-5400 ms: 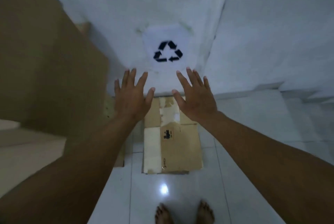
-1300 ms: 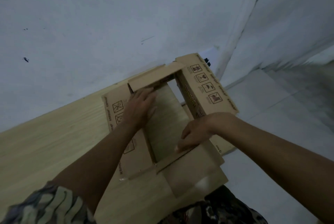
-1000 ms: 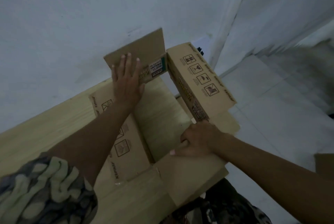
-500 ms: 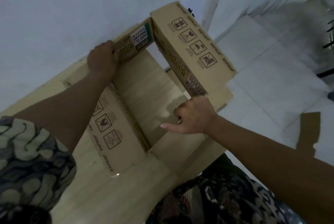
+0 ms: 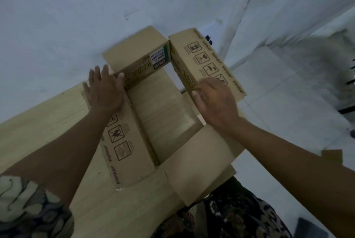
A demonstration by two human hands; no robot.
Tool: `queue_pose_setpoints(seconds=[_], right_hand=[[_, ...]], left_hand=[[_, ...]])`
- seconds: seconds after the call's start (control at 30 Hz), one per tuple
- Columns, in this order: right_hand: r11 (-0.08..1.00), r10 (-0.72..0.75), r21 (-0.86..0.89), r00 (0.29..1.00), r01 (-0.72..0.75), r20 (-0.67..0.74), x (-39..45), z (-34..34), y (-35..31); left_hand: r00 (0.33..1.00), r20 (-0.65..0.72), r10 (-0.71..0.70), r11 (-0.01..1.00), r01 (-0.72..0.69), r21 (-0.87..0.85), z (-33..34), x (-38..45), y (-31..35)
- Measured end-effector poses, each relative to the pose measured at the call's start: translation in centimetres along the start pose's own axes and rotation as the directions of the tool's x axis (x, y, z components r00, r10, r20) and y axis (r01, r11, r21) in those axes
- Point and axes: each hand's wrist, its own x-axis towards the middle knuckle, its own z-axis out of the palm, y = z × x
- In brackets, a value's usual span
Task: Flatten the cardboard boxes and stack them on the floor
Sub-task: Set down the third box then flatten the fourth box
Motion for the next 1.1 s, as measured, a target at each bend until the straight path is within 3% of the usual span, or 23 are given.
queue_pose_setpoints(seconds=[0.1,0.2,0.33,0.5,0.57,0.63,0.67,0.73,0.9,1.1], right_hand=[[0.970,0.227,-0.114,0.970,-0.216,0.089,2.4,0.5,2.7],[0.909,0.414,-0.157,0.877,-0.385,0.244,3.7,1.0,4.9],[0.843,0.508,-0.050,0.762,-0.536,0.401,4.7,1.1,6.0],[0.767,0.560,0.058,0.711,-0.639,0.426,6.3,-0.1,7.0],[0.614,0.574,0.256,0.645,-0.747,0.505,7.2,-1.0,7.5],[0.402,0.506,0.394,0.559,-0.827,0.657,8.0,-1.8,7.6],[0.346,0.449,0.419,0.541,-0.839,0.712,8.4,-2.2,7.6],[0.323,0.345,0.454,0.550,-0.831,0.761,9.3,-2.7,7.3],[0.470,0.217,0.503,0.648,-0.725,0.730,11.2,-3.6,3.8],[0.532,0.098,0.565,0.708,-0.631,0.699,12.3,-4.1,-3.3]], left_hand=[[0.987,-0.013,-0.158,0.986,0.157,-0.046,-0.6,-3.2,-0.9],[0.948,0.008,-0.319,0.936,0.316,-0.156,-0.5,-5.3,-1.7],[0.825,0.148,-0.545,0.775,0.564,-0.287,-0.3,-7.6,-1.3],[0.713,0.089,-0.696,0.620,0.658,-0.426,-1.8,-9.7,0.5],[0.686,0.099,-0.721,0.567,0.666,-0.486,-2.7,-10.5,1.1],[0.700,0.147,-0.699,0.541,0.652,-0.531,-3.8,-11.1,1.9],[0.717,0.200,-0.667,0.517,0.640,-0.569,-4.2,-11.4,2.2],[0.762,0.318,-0.564,0.470,0.613,-0.635,-5.2,-12.2,3.2],[0.816,0.423,-0.394,0.408,0.568,-0.715,-7.2,-13.9,6.5],[0.869,0.315,-0.381,0.410,0.464,-0.785,-8.4,-15.7,12.5]])
